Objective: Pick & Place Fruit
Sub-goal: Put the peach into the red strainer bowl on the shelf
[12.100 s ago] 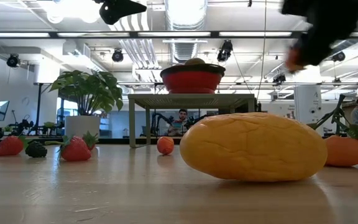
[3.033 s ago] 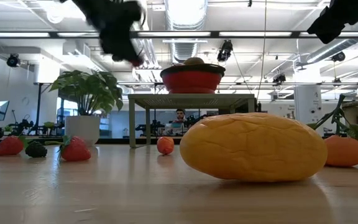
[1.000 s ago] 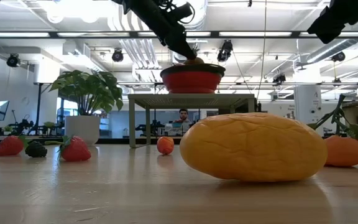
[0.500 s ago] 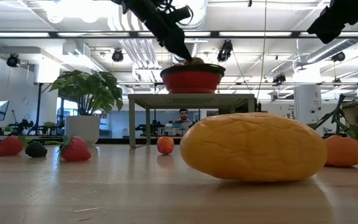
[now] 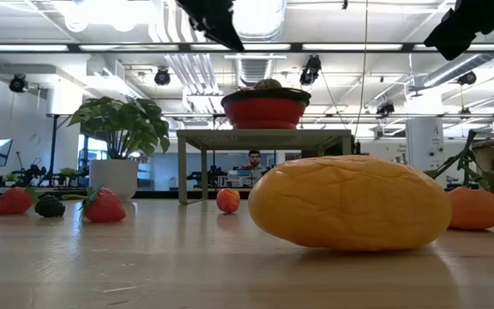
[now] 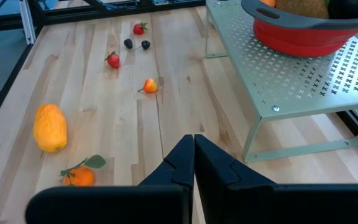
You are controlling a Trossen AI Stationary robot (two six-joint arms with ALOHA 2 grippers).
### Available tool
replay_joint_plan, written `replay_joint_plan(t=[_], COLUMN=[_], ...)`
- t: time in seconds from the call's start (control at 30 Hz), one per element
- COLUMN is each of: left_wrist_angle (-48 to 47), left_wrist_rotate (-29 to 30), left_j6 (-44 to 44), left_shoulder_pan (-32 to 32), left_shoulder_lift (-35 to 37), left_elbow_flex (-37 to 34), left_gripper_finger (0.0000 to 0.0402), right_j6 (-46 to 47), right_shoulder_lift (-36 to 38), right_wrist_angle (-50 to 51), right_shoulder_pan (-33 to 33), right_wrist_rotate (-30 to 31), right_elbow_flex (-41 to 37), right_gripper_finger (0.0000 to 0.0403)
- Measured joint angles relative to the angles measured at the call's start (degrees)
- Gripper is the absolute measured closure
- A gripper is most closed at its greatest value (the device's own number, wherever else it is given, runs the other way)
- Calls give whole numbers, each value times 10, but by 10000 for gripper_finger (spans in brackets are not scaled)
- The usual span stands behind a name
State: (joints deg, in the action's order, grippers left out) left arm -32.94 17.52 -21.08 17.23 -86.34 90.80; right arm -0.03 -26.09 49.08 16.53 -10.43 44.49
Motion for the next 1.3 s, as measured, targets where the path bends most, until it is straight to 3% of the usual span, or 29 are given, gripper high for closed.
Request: replay_joint_plan(t=[0.37, 0.57, 0.8, 1.3], left_wrist_angle=[-144, -162, -104, 74], left_wrist_rotate=[-13, -119, -195, -208], left_j6=[39, 77, 106, 106], left_shoulder_pan=[-46, -68, -84, -131], left_shoulder_lift=[40, 38, 37, 36], left_elbow_flex=[-1, -14, -104, -282], left_gripper_finger=[188, 188, 188, 188], right_j6=[0, 0, 0, 0], right_shoulder_lift=[0, 0, 0, 0], right_wrist_angle=[0, 0, 0, 0], right_shoulder_pan=[0, 0, 0, 0], right_wrist_rotate=[0, 0, 0, 0], right_elbow_flex=[0, 0, 0, 0], right_gripper_finger=[394, 394, 394, 394])
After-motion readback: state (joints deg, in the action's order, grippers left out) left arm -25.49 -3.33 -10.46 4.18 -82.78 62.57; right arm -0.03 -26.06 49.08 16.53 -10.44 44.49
